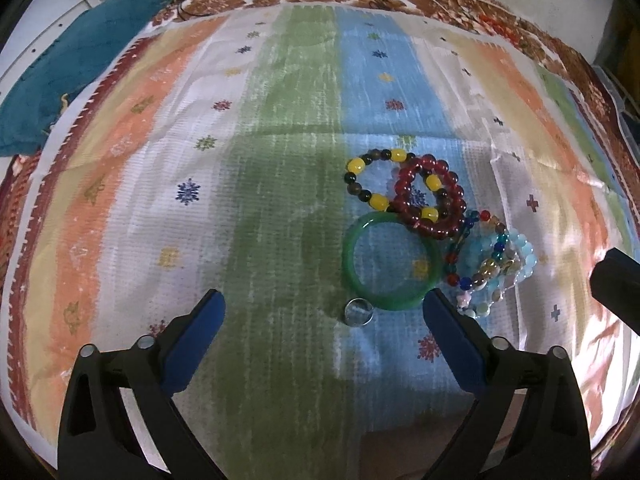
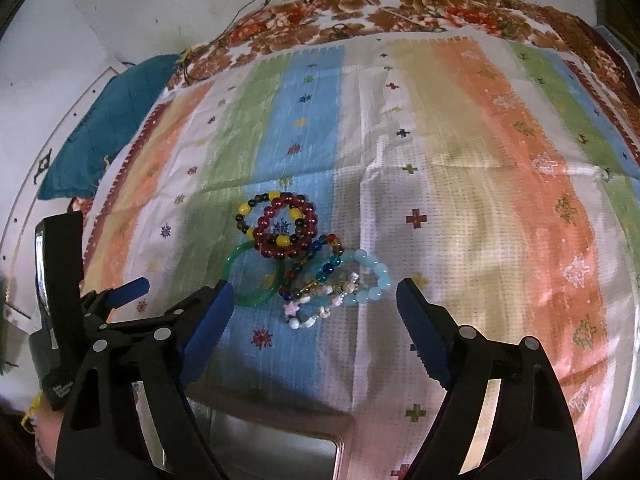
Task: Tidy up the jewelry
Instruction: 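Lower left tool onto green jade bangle and close while right tool approaches multicolour bracelet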
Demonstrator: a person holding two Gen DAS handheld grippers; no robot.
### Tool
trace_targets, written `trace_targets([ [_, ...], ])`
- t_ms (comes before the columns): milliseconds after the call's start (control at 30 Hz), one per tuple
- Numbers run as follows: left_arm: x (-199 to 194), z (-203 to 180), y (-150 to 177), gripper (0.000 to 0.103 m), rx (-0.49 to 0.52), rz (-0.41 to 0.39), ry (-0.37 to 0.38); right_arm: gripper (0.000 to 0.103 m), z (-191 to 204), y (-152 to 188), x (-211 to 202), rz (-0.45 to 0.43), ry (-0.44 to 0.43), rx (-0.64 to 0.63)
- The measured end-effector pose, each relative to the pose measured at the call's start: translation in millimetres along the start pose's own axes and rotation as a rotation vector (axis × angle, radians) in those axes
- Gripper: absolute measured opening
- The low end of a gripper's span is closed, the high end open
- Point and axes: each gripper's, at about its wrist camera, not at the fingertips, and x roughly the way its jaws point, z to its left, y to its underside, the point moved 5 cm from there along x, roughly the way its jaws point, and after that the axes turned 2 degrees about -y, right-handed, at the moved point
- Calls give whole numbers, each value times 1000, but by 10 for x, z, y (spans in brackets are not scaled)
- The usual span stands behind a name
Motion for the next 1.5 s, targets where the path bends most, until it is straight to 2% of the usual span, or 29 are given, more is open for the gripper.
trace_targets([
  [133,72,-10,-10,93,3,12,3,76,-8,-23,84,16,-2,10],
  [200,107,-18,-14,93,6,19,-2,60,-31,-32,131,28,3,21],
  [533,225,-20,-38,85,-1,46,35,60,-94,-58,344,73,-15,62],
  [600,251,-25,-40,83,-5,54,51,51,-95,-58,392,86,-19,64],
  [833,375,-45,-40,76,0,79,73,46,-112,-49,517,110,-28,83],
  [900,398,-58,-37,69,11,82,74,45,-119,-51,558,119,-28,89],
  [1067,420,-72,-44,66,19,78,73,39,-141,-38,663,143,-34,97],
  [1167,456,-54,-33,59,16,92,60,38,-167,-45,703,150,-49,115],
  [1267,476,-54,-44,57,25,92,47,32,-176,-39,749,159,-39,120],
  [1367,483,-40,-68,50,25,90,33,26,-166,-19,795,179,-53,125],
  [1500,502,-56,-96,48,26,84,34,20,-186,-5,832,189,-56,134],
])
